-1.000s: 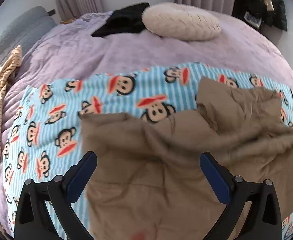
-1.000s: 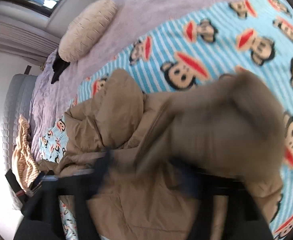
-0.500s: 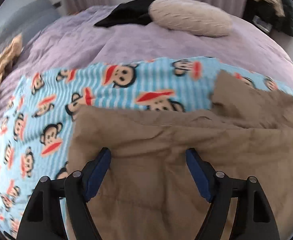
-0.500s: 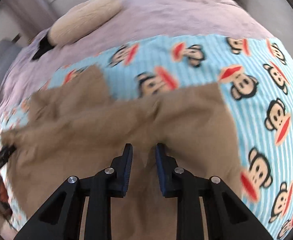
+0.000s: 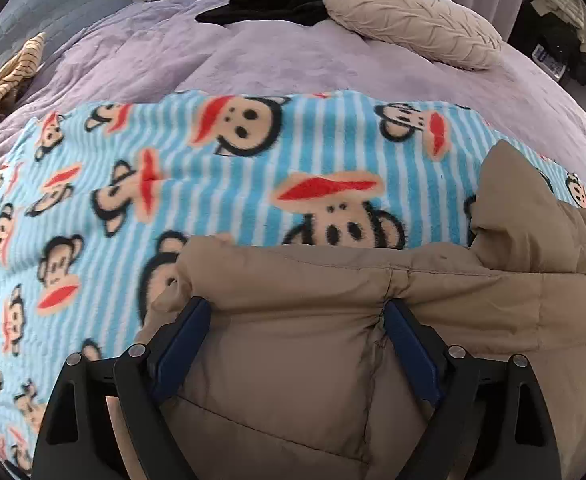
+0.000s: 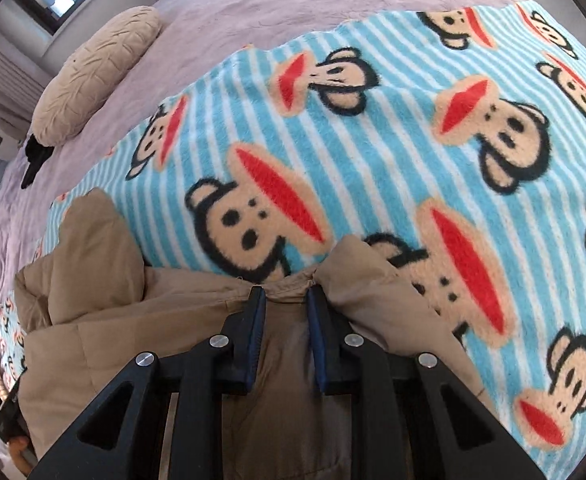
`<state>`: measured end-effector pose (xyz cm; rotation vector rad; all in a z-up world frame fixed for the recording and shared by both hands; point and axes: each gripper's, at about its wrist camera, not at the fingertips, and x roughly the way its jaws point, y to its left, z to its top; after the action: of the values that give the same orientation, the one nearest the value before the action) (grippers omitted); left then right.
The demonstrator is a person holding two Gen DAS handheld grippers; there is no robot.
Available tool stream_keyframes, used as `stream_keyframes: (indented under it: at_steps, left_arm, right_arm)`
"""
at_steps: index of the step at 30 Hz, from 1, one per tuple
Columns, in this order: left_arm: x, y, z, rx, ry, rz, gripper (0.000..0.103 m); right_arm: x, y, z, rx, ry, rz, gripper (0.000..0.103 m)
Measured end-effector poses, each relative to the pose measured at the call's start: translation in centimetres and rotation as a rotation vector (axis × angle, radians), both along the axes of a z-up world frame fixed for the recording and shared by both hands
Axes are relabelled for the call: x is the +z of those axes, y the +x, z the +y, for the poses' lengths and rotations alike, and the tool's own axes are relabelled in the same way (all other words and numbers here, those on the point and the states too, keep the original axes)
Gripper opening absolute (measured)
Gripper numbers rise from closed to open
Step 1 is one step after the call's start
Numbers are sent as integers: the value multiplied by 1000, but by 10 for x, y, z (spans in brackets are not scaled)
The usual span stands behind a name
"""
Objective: Fold large clothes
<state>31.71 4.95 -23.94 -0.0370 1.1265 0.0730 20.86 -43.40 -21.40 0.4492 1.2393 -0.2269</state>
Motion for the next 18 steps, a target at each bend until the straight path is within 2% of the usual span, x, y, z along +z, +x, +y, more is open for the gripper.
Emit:
stream_keyframes:
  at_steps: [4, 7, 9, 11, 13, 14, 16, 18]
  left_arm:
    - [34, -27, 7, -18, 64, -53, 91]
    - [53, -63, 28, -4, 66, -81, 91]
    - [55, -86, 45, 27, 60, -64, 91]
    - [43, -104, 53, 40, 83, -16, 91]
    - [16, -110, 54, 26, 160, 67, 91]
    - [7, -110, 55, 16, 159, 81, 93]
    - [-10, -109, 59, 25, 146, 92, 103]
    - [-18, -101, 65, 60, 93, 115, 103]
  right_arm:
    - [28, -9, 10, 40, -55, 11, 26]
    - [56, -38, 22, 91, -109, -24, 26]
    - [74, -72, 30, 114, -150, -56, 26]
    - [79, -103, 34, 121, -166, -67, 27]
    - [68, -122, 35, 139, -179, -30, 26]
    - [54, -127, 37, 158, -187, 3, 26]
    - [37, -126, 38, 187, -200, 10, 26]
    - [26, -119, 40, 206, -220, 16, 27]
